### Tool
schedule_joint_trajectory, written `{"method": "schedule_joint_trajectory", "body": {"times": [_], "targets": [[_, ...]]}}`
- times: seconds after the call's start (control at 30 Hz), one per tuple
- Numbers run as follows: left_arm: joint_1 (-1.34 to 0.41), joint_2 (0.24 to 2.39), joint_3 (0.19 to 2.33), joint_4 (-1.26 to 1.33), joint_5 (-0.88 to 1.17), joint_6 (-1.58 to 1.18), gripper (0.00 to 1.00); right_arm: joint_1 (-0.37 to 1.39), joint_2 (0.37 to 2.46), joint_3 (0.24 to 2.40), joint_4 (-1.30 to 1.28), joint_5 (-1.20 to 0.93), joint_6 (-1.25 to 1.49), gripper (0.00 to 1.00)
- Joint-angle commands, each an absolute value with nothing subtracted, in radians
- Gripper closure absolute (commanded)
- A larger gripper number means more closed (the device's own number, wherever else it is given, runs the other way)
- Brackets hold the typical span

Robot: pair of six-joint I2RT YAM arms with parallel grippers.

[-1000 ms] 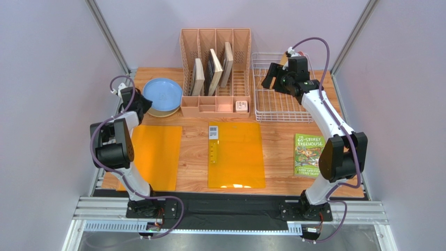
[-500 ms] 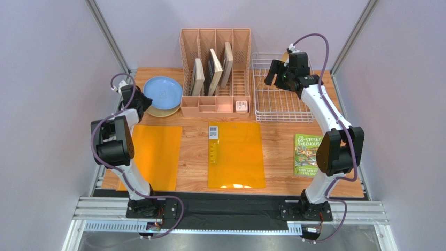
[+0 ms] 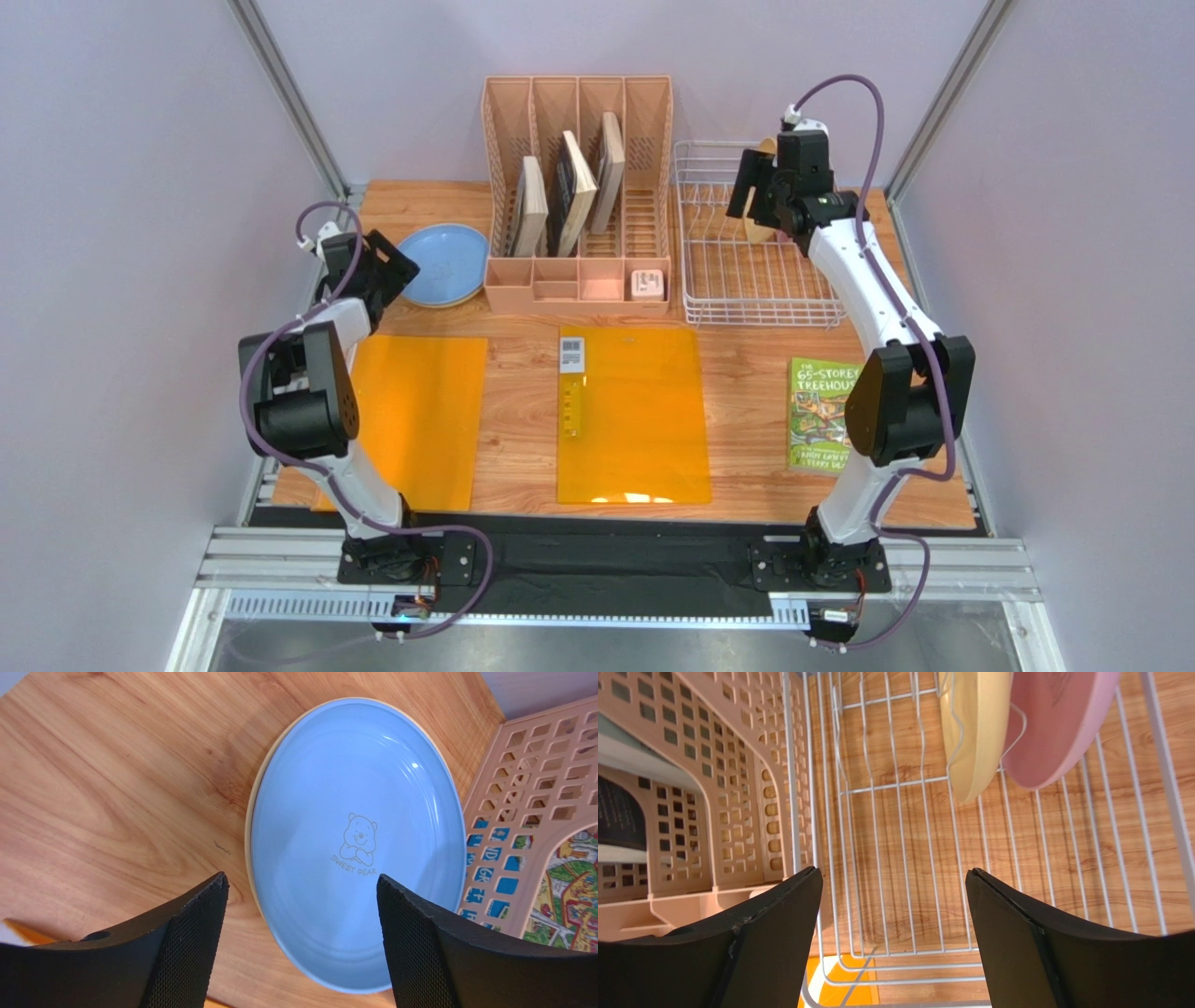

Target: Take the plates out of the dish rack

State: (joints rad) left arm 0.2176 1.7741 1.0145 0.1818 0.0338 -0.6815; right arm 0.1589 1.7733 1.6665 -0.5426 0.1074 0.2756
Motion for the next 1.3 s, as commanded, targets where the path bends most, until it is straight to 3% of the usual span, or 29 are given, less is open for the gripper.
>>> {"method": "schedule_joint_trajectory", "body": {"times": [0.0,0.2,0.43,0.53,0.67,0.73,0.97,1.07,1.13,1.27], "targets": [[0.222,1.628,0.985,0.175,0.032,-0.661,0.14,0.149,1.816,1.746,-0.514,0.244,0.235,0.19],[0.216,1.494,0.965,0.149,0.116,-0.669,0.09,0.144,1.962,1.867,-0.489,0.371,0.18,0.2],[0.07,1.408,0.973,0.164,0.265,-0.658,0.14,0.143,2.157,2.04,-0.443,0.46,0.092,0.28],[-0.009,1.397,0.976,0.167,0.298,-0.657,0.14,0.14,2.236,2.141,-0.479,0.511,0.072,0.4],[-0.081,1.397,0.962,0.184,0.288,-0.658,0.14,0.146,2.25,2.145,-0.469,0.502,0.054,0.88],[-0.09,1.407,0.963,0.184,0.29,-0.661,0.14,0.152,2.226,2.108,-0.44,0.511,0.045,0.98],[-0.097,1.408,0.977,0.167,0.276,-0.657,0.13,0.218,2.132,2.019,-0.353,0.704,0.012,1.0],[-0.11,1.391,0.989,0.147,0.247,-0.632,0.0,0.284,2.06,1.932,-0.266,0.872,-0.029,1.0],[-0.12,1.376,1.0,0.135,0.233,-0.617,0.0,0.342,2.023,1.812,-0.076,1.033,-0.157,1.0],[-0.133,1.362,1.04,0.1,0.241,-0.604,0.0,0.385,1.909,1.682,0.138,1.126,-0.228,1.0]]}}
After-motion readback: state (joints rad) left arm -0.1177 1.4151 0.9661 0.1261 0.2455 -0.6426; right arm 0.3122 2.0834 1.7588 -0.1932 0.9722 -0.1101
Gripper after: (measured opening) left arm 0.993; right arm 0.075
